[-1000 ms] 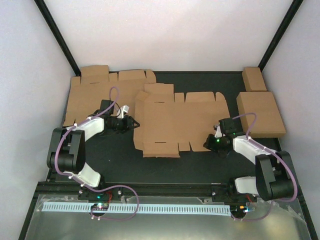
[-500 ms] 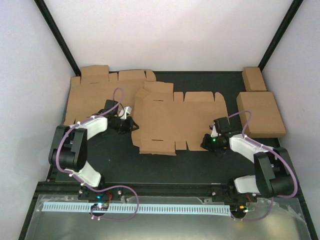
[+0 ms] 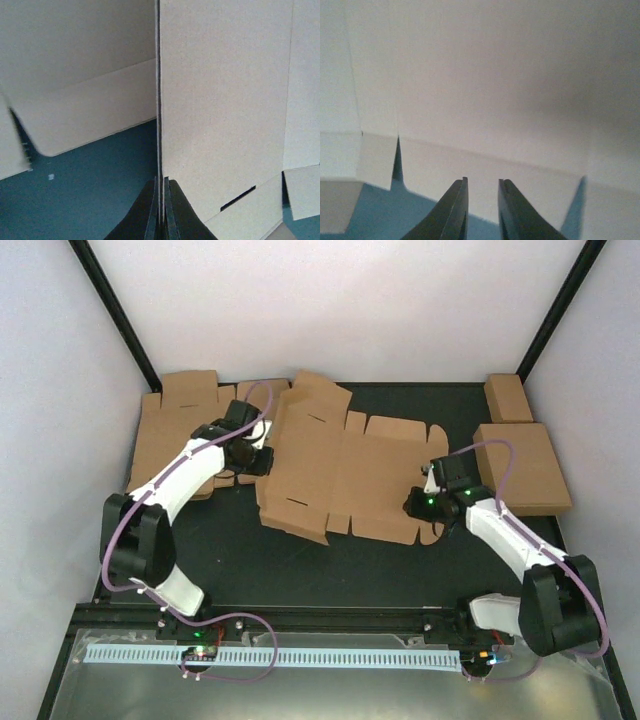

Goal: Fold the paper box

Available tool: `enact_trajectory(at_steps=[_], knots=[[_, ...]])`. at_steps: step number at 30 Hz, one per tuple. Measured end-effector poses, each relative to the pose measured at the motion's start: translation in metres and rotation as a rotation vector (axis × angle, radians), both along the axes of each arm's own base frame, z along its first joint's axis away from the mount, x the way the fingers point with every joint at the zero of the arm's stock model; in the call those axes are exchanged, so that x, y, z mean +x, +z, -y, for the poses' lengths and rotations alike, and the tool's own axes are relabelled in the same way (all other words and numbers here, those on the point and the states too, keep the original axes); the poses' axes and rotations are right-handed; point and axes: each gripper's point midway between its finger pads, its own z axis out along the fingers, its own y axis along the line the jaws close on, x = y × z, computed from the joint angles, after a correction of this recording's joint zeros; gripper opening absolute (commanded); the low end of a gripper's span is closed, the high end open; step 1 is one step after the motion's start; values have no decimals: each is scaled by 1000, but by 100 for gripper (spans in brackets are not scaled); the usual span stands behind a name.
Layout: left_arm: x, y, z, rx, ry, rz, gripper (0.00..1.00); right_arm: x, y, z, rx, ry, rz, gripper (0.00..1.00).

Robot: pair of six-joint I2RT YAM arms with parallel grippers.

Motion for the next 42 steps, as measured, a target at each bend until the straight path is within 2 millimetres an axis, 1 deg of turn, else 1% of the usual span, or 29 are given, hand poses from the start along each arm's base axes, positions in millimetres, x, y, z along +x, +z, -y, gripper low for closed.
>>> enact_trajectory(at_steps=[1,3,5,7,10,13,15,18,21,25,29,33,37,39,42], knots=[[0,4,-2,38,-9,9,2,6,7,3,-17,-3,27,3],[-3,11,-5,125,-40,19,2,21,22,13,-48,-37,75,2],[-9,14,-5,231,-80,27,2,28,25,25,-83,-73,93,2],[-15,19,-3,330,-134,47,2,29,22,35,-111,-107,89,2],[-19,31,9,474,-246,120,2,25,12,39,-120,-133,65,2],[-22,46,24,583,-349,205,2,16,-7,39,-111,-144,12,2],[-22,58,33,636,-393,262,1,5,-23,36,-99,-140,-39,2],[-18,77,46,688,-430,347,1,-15,-42,27,-82,-115,-100,2],[-15,91,57,731,-450,428,2,-34,-51,11,-47,-60,-137,2],[-12,110,77,777,-495,551,2,-43,-53,-10,28,3,-139,2],[-21,122,101,795,-576,673,1,-45,-54,-33,106,62,-137,1],[-29,121,116,790,-628,726,2,-45,-53,-55,166,111,-132,2],[-32,103,115,802,-640,712,1,-42,-46,-66,220,132,-96,2],[-31,96,112,820,-629,706,2,-39,-36,-68,241,137,-58,2],[-29,97,110,833,-605,716,2,-30,-9,-69,289,142,51,7]])
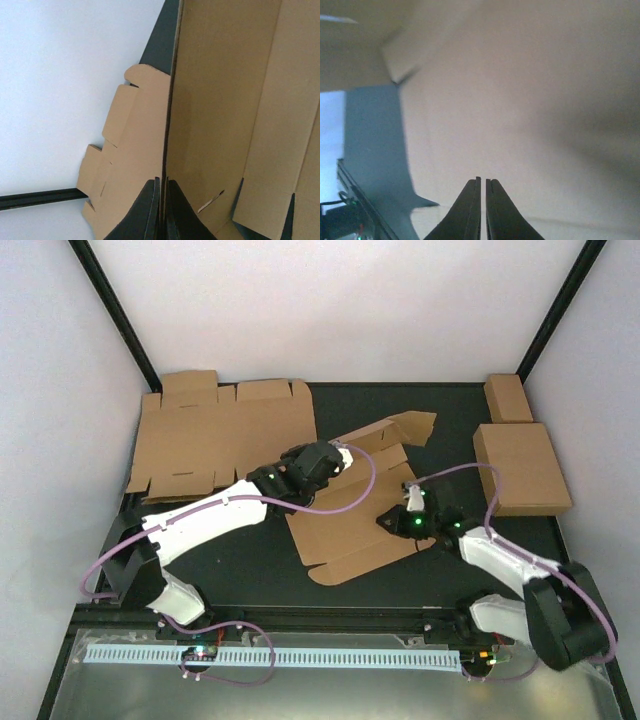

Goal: Fold the paper box

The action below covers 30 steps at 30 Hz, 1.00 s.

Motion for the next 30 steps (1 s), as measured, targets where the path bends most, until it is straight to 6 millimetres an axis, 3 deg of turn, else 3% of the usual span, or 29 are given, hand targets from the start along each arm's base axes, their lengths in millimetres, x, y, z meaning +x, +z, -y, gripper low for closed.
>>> enact_trajectory(at_steps=[4,7,11,19,30], knots=[[2,3,0,-2,2,14,2,21,40,16,95,-81,156,9],[2,3,1,9,-5,14,2,39,49,39,100,-173,202,8],[1,2,1,13,-13,11,1,63,37,61,60,-265,153,7],[-8,8,4,-11,-57,5,2,98,1,83,21,-368,27,4],[-22,10,5,-33,-129,-12,2,124,-11,112,47,-478,11,13]])
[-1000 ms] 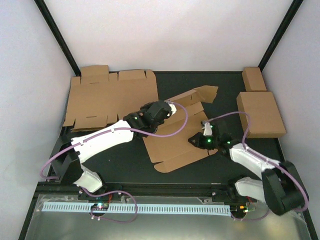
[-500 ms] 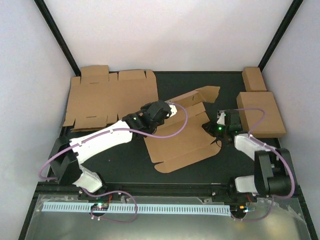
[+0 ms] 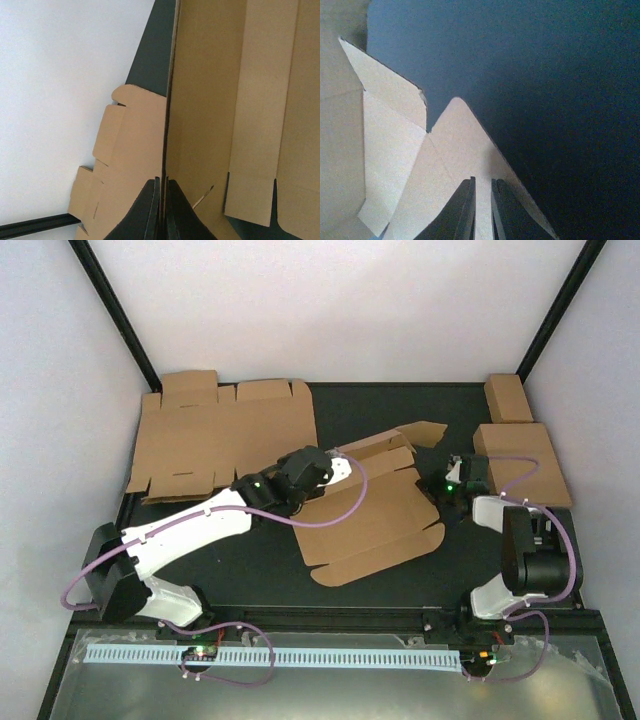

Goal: Fold the paper box

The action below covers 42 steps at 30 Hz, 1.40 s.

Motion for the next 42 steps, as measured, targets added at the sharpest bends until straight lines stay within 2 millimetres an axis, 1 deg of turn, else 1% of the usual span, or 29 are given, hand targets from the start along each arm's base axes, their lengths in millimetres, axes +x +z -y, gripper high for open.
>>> enact_trajectory(at_steps=[3,6,8,11,12,13,14,15,16,17,18,21,24,25,30,35,38,42], knots=[[-1,-2,2,-1,-11,-3,2,5,1,1,29,4,19,21],[-3,-4,4,-2,-24,-12,2,12,5,-5,65,29,59,22],[-4,-4,6,-5,-31,-15,2,16,5,-8,80,34,79,19],[-5,-6,8,-2,-38,-18,1,21,0,-8,107,14,92,4],[-5,-7,8,0,-37,-20,1,22,-3,-8,119,5,90,2],[-5,-8,9,2,-38,-22,1,23,-8,-8,135,-11,81,3],[-4,-9,10,5,-38,-25,2,23,-12,-8,144,-21,75,7],[-3,-11,11,10,-36,-28,2,23,-15,-8,152,-29,71,17],[-2,-11,13,11,-35,-29,2,21,-18,-7,160,-38,69,32],[-1,-12,14,15,-34,-31,2,19,-20,-8,169,-45,67,40],[-1,-13,15,16,-34,-32,2,17,-20,-8,171,-44,73,44],[0,-15,16,23,-33,-35,1,20,-13,-8,162,-29,120,51],[1,-17,16,30,-27,-35,2,25,-4,-8,146,-12,173,54],[2,-17,16,33,-24,-36,1,26,-1,-8,142,-6,195,54],[4,-18,17,37,-14,-37,2,26,9,-12,147,31,262,40],[4,-18,16,31,-2,-39,2,23,24,-28,193,107,323,39],[4,-17,15,24,8,-38,2,19,29,-39,214,153,337,39],[4,-17,15,12,16,-42,2,14,27,-52,211,204,322,30]])
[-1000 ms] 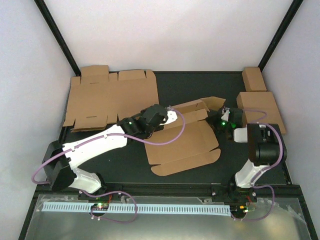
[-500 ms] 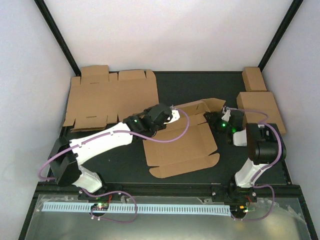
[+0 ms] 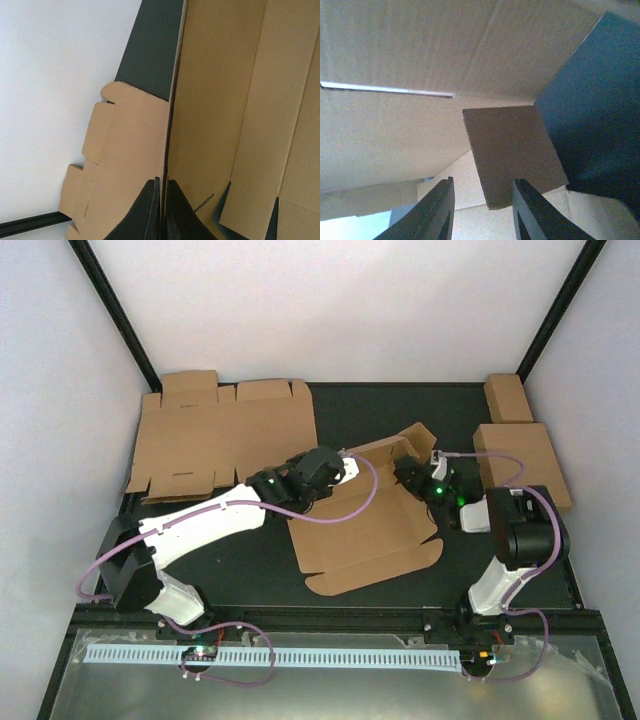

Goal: Fold the paper box

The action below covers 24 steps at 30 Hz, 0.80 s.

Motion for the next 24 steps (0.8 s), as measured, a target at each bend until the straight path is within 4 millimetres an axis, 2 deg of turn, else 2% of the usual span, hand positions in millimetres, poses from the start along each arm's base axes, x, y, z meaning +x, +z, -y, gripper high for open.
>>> enact_trajectory(at_steps=[7,10,15,19,22,24], knots=[[-1,2,3,-24,6,-21,2,-6,-4,-19,-33,60,-2,32],[1,1,7,-28,10,-26,1,-5,-9,-20,-40,54,-14,30],[3,-6,7,-9,15,-33,2,0,-32,-15,-56,14,-78,30],[6,-8,5,14,34,-21,2,-1,-31,-10,-47,-30,-75,39],[8,-11,4,28,44,-14,2,-8,-24,-4,-48,-67,-55,48],[10,-12,4,36,50,-9,2,-14,-15,1,-49,-91,-29,51]])
